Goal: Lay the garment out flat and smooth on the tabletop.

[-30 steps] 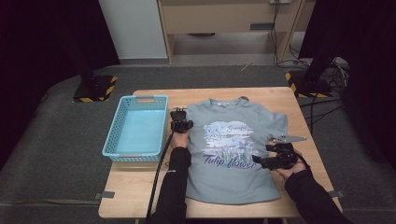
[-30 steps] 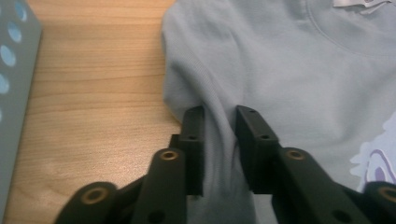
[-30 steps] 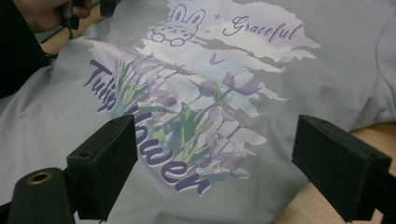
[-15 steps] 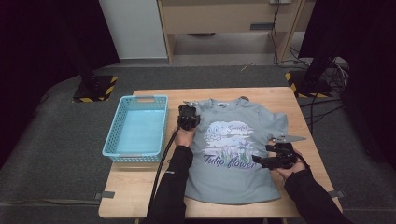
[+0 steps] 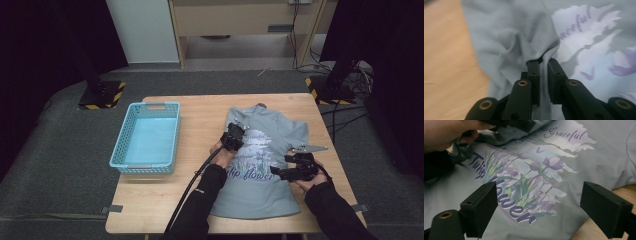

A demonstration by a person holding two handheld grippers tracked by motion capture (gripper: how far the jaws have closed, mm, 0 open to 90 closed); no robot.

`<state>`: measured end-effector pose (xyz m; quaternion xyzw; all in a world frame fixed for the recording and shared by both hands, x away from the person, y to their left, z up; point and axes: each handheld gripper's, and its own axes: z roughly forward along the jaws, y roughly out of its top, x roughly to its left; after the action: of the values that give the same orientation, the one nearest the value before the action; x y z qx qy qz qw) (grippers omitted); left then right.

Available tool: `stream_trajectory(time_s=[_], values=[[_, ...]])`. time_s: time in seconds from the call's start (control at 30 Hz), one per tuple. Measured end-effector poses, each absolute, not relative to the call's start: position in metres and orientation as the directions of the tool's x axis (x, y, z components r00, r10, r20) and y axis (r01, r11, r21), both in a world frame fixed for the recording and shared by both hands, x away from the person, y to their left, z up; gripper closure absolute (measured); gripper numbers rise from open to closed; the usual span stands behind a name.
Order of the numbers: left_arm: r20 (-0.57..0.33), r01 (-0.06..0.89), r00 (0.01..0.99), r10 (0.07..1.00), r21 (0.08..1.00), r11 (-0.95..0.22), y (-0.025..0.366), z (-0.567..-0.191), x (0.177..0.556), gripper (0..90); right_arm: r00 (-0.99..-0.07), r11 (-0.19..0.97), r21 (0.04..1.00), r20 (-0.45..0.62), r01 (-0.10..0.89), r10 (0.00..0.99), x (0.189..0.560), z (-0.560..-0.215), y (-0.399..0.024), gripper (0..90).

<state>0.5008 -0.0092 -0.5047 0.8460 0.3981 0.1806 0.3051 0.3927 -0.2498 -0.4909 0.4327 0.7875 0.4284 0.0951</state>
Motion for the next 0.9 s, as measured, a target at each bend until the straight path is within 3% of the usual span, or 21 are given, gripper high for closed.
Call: stream_trajectory(time_s=[0.03, 0.17, 0.23, 0.4, 0.67, 0.9], values=[[-0.011, 0.588, 0.62, 0.784, 0.668, -0.456, -0.006, -0.505, 0.503, 79.5, -0.608, 0.259, 0.757, 0.221, 0.6, 0.763, 0.393, -0.491, -0.25, 14.4], [-0.14, 0.609, 0.62, 0.772, 0.706, -0.361, 0.009, -0.493, 0.508, 65.2, -0.606, 0.257, 0.755, 0.224, 0.603, 0.763, 0.393, -0.491, -0.25, 14.4], [-0.147, 0.595, 0.602, 0.785, 0.738, -0.319, 0.02, -0.48, 0.509, 58.3, -0.605, 0.257, 0.754, 0.226, 0.605, 0.763, 0.393, -0.491, -0.25, 14.4], [-0.136, 0.58, 0.551, 0.823, 0.771, -0.261, 0.041, -0.464, 0.515, 55.7, -0.606, 0.26, 0.751, 0.226, 0.607, 0.763, 0.393, -0.492, -0.249, 14.4], [-0.14, 0.63, 0.536, 0.832, 0.723, -0.284, 0.044, -0.485, 0.525, 52.0, -0.609, 0.265, 0.747, 0.227, 0.61, 0.76, 0.394, -0.493, -0.247, 14.4], [-0.124, 0.617, 0.54, 0.833, 0.732, -0.29, 0.039, -0.498, 0.535, 50.5, -0.609, 0.263, 0.747, 0.23, 0.611, 0.759, 0.394, -0.493, -0.248, 14.4]])
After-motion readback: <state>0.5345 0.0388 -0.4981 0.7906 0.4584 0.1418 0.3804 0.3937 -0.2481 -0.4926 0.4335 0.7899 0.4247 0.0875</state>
